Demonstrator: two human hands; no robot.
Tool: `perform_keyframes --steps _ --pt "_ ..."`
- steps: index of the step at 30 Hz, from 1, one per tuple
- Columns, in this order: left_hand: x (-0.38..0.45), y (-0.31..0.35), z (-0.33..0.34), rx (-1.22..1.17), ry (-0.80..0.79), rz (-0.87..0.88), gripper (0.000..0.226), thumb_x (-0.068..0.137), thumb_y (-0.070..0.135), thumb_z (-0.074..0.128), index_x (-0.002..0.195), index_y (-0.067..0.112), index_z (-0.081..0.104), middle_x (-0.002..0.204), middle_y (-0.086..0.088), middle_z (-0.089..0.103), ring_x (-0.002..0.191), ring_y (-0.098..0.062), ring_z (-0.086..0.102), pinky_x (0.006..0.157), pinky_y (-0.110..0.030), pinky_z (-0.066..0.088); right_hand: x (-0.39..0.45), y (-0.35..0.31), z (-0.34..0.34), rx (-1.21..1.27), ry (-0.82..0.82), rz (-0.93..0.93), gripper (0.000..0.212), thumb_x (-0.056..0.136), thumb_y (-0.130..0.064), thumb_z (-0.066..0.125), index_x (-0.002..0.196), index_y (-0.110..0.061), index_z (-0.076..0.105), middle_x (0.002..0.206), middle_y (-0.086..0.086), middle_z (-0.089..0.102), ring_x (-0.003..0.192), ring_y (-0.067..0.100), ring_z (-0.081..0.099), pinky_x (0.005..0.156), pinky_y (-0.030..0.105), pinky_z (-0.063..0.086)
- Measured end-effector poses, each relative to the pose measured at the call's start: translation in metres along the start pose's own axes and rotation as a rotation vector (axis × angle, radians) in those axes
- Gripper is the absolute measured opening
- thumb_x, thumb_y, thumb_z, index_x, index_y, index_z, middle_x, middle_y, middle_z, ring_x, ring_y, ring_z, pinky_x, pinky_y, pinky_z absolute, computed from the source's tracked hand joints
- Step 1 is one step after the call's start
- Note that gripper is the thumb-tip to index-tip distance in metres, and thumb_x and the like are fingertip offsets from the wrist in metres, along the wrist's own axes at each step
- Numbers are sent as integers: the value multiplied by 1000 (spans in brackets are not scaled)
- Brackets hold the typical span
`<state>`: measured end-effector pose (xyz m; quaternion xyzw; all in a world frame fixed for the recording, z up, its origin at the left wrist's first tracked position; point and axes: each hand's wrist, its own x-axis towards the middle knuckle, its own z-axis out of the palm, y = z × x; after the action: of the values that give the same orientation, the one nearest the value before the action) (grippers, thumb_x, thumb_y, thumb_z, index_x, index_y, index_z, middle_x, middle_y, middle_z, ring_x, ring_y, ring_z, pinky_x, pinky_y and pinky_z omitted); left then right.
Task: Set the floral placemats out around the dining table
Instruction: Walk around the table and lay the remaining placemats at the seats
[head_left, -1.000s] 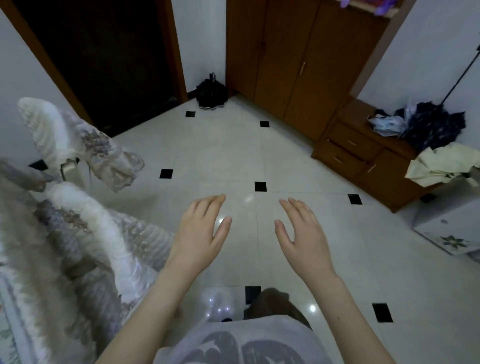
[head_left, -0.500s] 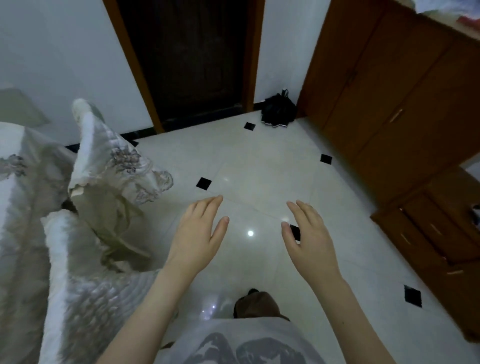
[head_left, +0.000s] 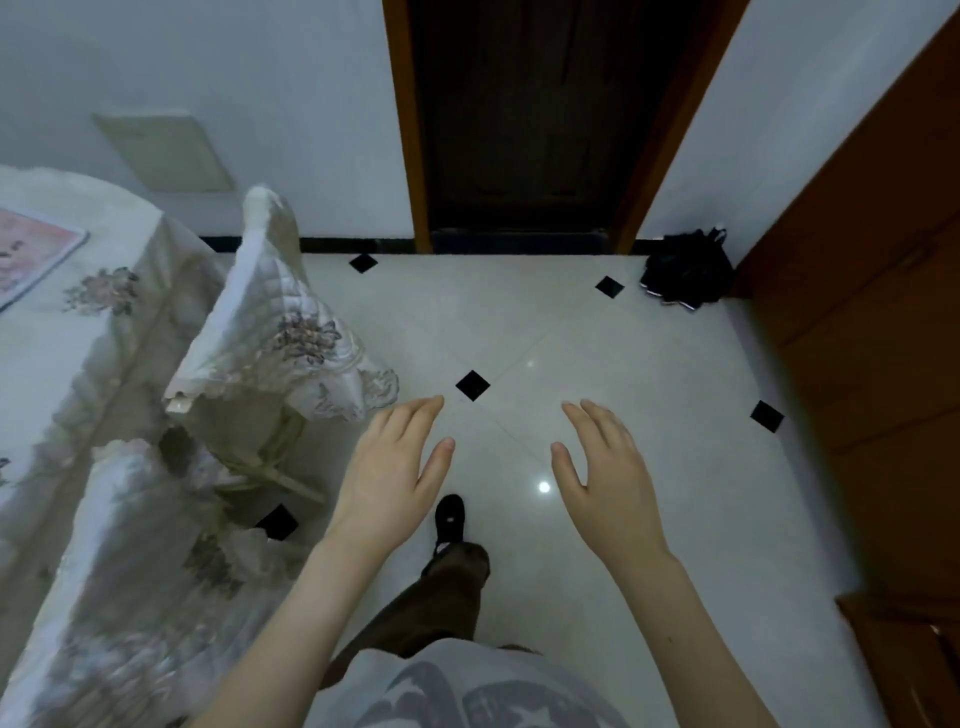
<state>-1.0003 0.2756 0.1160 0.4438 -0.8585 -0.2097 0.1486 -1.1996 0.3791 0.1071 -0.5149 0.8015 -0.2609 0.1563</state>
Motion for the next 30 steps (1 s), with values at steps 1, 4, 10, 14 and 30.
perform_keyframes --steps 1,4,10,14,30 --pt "15 -7 2 -3 7 -15 48 95 35 39 136 10 43 133 -7 53 123 -24 44 105 -35 35 19 1 4 -6 -9 -9 47 96 -29 48 140 -17 41 149 6 40 140 20 31 115 37 28" --pt "67 -29 6 -24 45 -37 47 96 36 40 136 12 42 134 -5 52 123 -21 43 106 -33 34 82 -1 13 -17 -15 -47 47 96 -30 47 140 -19 41 149 5 40 140 20 31 115 36 28" --pt "201 -64 -20 -12 102 2 47 96 36 41 136 12 42 135 -3 52 122 -19 43 103 -28 32 223 -27 11 -57 34 -114 46 96 -32 44 140 -18 41 147 5 42 138 19 34 114 40 32" --pt "280 -80 -50 -17 167 17 47 96 36 40 136 11 42 134 -5 52 123 -18 42 105 -27 31 306 -50 5 -44 68 -160 46 95 -30 46 138 -17 42 143 6 45 135 19 38 113 34 31" --pt "521 -142 -44 34 260 -340 48 96 37 39 137 12 41 137 -2 51 126 -17 41 107 -28 32 636 -69 41 -4 -255 -396 49 97 -33 42 144 -21 34 152 1 34 141 14 26 114 27 20"
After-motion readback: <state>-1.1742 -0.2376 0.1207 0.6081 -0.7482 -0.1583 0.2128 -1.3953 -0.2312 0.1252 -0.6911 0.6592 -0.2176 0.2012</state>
